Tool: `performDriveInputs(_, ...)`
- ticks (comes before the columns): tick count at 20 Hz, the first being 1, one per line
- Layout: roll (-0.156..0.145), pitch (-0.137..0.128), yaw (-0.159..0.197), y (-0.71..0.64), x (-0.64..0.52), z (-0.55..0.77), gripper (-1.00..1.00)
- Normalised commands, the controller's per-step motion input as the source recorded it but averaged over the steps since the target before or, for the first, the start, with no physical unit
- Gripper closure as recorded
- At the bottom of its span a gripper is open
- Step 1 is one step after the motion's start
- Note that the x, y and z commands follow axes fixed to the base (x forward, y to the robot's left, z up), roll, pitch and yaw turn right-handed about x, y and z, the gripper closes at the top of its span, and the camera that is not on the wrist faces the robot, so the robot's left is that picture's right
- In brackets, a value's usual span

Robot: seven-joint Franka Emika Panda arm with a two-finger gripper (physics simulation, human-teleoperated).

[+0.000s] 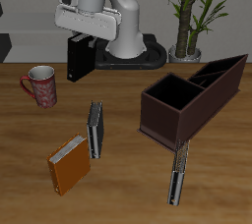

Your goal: Place the black book into the left desk caddy's left compartment

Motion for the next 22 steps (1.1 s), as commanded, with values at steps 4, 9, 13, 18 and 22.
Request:
performDriveInputs(4,0.0,0.005,0.006,0.29,-0.24,0.09,1.0)
performDriveInputs(9,0.002,-0.012,-0.025,0.37,-0.42,0.06,1.0)
performDriveInputs(13,0.022,0.0,-0.017,0.38,-0.33,-0.07,1.0)
performDriveInputs(18,0.016,-0.009,-0.014,0.27,-0.24,-0.03,1.0)
performDriveInputs(22,0.014,-0.022,-0.027,0.36,-0.33,-0.03,1.0)
